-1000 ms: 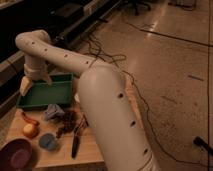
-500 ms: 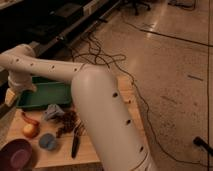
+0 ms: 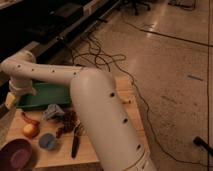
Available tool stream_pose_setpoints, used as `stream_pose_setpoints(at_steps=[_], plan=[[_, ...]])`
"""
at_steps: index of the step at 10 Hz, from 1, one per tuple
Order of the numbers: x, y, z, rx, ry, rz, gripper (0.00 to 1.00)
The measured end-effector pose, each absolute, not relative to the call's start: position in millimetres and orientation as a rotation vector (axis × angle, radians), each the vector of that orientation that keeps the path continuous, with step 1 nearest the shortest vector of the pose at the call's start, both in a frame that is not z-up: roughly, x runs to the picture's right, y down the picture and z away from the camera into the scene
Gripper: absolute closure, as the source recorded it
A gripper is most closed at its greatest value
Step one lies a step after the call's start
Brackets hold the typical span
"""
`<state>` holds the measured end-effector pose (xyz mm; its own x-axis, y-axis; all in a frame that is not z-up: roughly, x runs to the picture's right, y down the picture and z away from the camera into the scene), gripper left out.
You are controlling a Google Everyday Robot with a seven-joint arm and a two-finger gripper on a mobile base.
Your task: Place pepper in plastic cup
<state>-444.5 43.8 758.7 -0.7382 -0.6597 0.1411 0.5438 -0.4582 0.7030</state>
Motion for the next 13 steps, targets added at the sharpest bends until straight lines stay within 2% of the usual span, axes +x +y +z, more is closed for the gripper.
stream_pose_setpoints(at_steps=[4, 13], plan=[[-448.1, 45.5, 761.7, 0.185, -1.022, -2.2, 0.2], [-484.6, 102.8, 818.4, 0.105, -1.129, -2.182, 0.2]])
